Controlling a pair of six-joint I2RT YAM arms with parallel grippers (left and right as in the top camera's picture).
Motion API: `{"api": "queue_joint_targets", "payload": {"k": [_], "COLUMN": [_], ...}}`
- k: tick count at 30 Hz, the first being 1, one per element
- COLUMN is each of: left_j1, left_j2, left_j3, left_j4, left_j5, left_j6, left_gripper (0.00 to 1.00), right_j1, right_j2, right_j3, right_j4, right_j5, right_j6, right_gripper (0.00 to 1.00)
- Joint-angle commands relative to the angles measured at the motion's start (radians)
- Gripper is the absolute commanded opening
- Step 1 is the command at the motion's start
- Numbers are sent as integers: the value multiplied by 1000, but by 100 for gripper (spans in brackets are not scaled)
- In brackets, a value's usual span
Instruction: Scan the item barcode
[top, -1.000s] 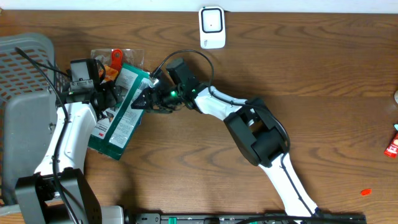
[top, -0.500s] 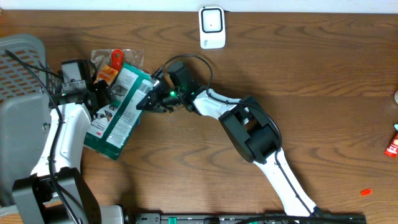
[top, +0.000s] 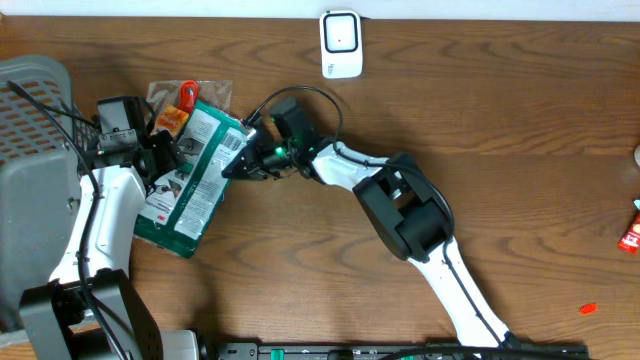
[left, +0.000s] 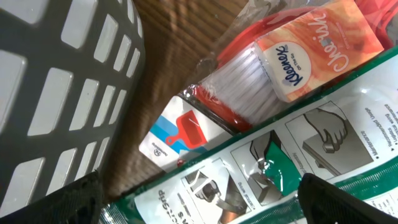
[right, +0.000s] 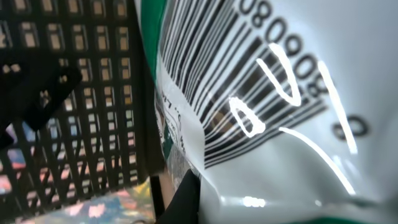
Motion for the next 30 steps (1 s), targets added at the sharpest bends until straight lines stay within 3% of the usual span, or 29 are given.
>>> {"api": "queue_joint_targets", "payload": {"k": [1, 8, 16, 21, 30], "left_j1": [11, 8, 8, 8, 8], "left_j2": [8, 8, 8, 8, 8], "left_j3": [-1, -1, -1, -1, -1], "left_j4": [-10, -9, -9, -6, -7], "left_j5": [63, 161, 217, 222, 221], "left_j6": [-2, -2, -2, -3, -2], "left_gripper": [99, 99, 99, 99, 99], "right_j1": [-79, -236, -363, -356, -224], "right_j2": [85, 84, 84, 77, 74], "right_j3": [-40, -40, -40, -25, 56], "right_j4": [-43, -228, -685, -816, -978], "right_j5": [-17, -104, 4, 8, 147], "right_j6": [-142, -340, -722, -851, -903], "right_gripper": [1, 1, 1, 1, 3]}}
